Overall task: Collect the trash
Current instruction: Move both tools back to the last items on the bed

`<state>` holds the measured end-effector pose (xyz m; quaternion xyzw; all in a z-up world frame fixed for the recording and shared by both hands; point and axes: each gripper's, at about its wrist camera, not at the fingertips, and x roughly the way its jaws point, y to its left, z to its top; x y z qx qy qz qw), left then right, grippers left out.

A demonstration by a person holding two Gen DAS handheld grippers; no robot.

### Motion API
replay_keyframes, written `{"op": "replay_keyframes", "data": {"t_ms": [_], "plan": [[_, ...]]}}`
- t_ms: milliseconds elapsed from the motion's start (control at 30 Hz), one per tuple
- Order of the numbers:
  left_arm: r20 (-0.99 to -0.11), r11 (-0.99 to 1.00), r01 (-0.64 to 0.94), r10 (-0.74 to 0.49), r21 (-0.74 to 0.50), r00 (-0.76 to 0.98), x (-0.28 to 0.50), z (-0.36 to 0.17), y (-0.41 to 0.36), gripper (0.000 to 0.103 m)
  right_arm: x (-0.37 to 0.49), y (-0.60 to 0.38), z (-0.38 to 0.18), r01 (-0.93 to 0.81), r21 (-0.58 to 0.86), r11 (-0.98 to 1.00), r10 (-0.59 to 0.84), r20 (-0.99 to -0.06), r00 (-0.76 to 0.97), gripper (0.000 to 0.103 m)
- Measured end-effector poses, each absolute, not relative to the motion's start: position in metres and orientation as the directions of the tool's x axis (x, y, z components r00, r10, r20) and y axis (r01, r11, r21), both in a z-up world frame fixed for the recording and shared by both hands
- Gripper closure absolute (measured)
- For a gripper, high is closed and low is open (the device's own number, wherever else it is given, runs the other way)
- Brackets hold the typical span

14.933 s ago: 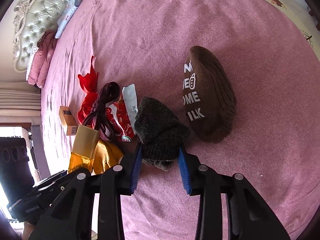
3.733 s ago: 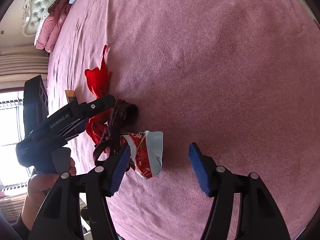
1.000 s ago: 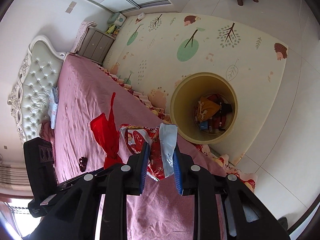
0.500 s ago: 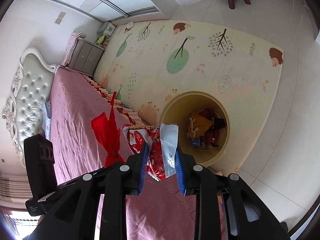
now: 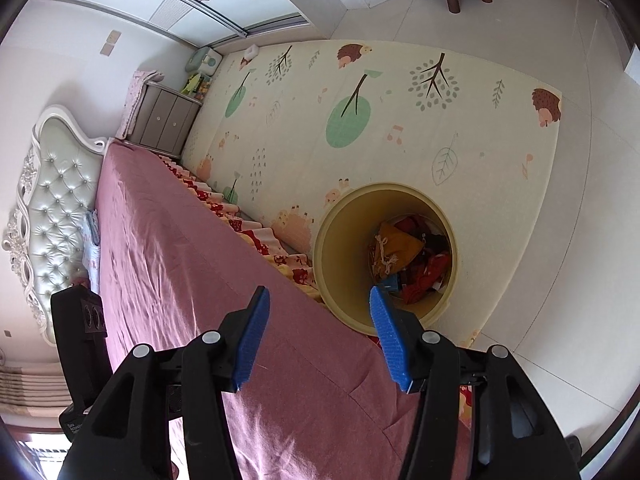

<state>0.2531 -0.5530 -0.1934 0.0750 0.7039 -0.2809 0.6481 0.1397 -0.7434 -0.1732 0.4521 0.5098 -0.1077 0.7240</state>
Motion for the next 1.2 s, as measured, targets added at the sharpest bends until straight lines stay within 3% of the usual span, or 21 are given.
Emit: {"op": "replay_keyframes", "data": {"t_ms": [500, 1200], "plan": [[-0.953, 0.844, 0.445, -0.291, -0.299, -0.088, 0.223, -0.148, -0.494, 0.016, 0.138, -0.681, -0.135, 0.522, 0.566, 0.638, 0.356, -0.818, 0.452, 0.051], [-0.961, 0.959, 0.122, -0.267, -0.257, 0.075, 0.154, -0.113, -0.247, 0.016, 0.154, -0.454, -0.098, 0.2, 0.569, 0.797, 0.518, -0.816, 0.256, 0.051]]}}
